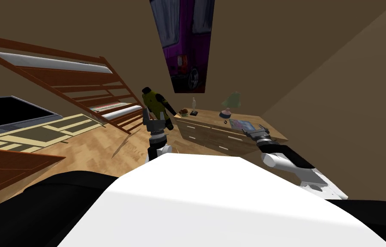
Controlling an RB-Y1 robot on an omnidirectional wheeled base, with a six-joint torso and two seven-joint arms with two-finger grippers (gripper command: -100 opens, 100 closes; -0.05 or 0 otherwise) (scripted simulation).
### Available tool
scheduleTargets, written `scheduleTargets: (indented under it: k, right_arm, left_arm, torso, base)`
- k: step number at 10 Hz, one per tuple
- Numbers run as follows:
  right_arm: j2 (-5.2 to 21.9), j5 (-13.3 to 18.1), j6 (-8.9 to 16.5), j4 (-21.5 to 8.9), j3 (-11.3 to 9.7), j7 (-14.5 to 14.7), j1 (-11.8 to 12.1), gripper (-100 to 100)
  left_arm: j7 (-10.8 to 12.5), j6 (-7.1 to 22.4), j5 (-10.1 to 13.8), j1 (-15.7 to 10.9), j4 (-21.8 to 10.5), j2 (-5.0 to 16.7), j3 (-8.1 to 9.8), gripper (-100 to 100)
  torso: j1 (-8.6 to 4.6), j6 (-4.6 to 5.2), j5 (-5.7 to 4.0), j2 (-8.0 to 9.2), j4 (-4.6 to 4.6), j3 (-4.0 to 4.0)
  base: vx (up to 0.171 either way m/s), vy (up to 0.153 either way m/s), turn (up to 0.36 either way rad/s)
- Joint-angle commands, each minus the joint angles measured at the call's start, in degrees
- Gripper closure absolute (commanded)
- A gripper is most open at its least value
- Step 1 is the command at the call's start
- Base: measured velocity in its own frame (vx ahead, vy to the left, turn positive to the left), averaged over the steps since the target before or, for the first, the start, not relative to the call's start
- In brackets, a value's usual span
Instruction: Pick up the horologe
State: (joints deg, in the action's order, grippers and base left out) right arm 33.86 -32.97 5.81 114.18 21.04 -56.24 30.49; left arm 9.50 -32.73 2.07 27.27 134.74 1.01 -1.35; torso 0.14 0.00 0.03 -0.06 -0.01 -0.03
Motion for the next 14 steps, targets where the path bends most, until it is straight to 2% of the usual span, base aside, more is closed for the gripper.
scheduleTargets:
  k: [1,2,3,4,5,6,7,8,11,14]
  right_arm:
    - [2.1,-2.0,2.9,-2.2,1.5,-2.9,-0.1,-100]
    - [2.1,-2.0,3.4,-2.2,1.5,-4.4,-0.1,-100]
    - [3.3,-3.5,6.3,-3.8,2.7,-6.0,-0.3,-100]
    - [3.3,-3.5,6.4,-3.8,2.7,-7.6,-0.3,-100]
    - [4.5,-4.9,9.1,-5.3,3.9,-9.4,-0.6,-100]
    - [4.5,-4.9,9.4,-5.4,3.9,-10.7,-0.6,-100]
    - [5.6,-6.3,12.2,-7.0,5.0,-12.4,-0.9,-100]
    - [5.6,-6.3,12.4,-7.0,5.0,-13.6,-0.9,-100]
    - [7.6,-8.7,17.6,-10.2,7.1,-18.4,-1.7,-100]
    - [8.4,-9.7,21.3,-11.8,8.1,-22.0,-2.1,-100]
  left_arm:
    - [0.0,0.0,0.0,0.0,0.0,0.0,0.00,0]
    - [0.0,0.0,0.0,0.0,0.0,0.0,0.00,0]
    - [0.0,0.0,0.0,0.0,0.0,0.0,0.00,0]
    - [0.0,0.0,0.0,0.0,0.0,0.0,0.00,0]
    - [0.0,0.0,0.0,0.0,0.0,0.0,0.00,0]
    - [0.0,0.0,0.0,0.0,0.0,0.0,0.00,0]
    - [0.0,0.0,0.0,0.0,0.0,0.0,0.00,0]
    - [0.0,0.0,0.0,0.0,0.0,0.0,0.00,0]
    - [0.0,0.0,0.0,0.0,0.0,0.0,0.00,0]
    - [0.0,0.0,0.0,0.0,0.0,0.0,0.00,0]
  torso:
    - [0.00,0.00,0.00,0.00,0.00,0.00]
    - [0.05,-0.02,0.01,-0.01,0.00,0.00]
    - [0.00,0.01,0.00,0.00,0.00,0.00]
    - [0.01,0.00,0.01,-0.03,0.00,-0.01]
    - [-0.01,0.00,-0.01,-0.03,-0.01,-0.02]
    - [0.02,-0.02,0.00,-0.08,-0.01,-0.04]
    - [0.02,0.00,0.01,-0.07,-0.02,-0.04]
    - [0.01,-0.01,0.00,-0.11,-0.02,-0.06]
    - [0.01,0.00,0.00,-0.16,-0.04,-0.10]
    - [-0.03,-0.01,-0.01,-0.18,-0.04,-0.10]
  base:
    - [0.013,0.059,0.088]
    - [0.015,0.043,0.036]
    - [0.029,0.045,0.089]
    - [0.024,0.039,0.034]
    - [0.032,0.054,0.075]
    - [0.032,0.048,0.044]
    - [0.044,0.049,0.088]
    - [0.039,0.038,0.043]
    - [0.059,0.046,0.066]
    - [0.059,0.032,0.056]
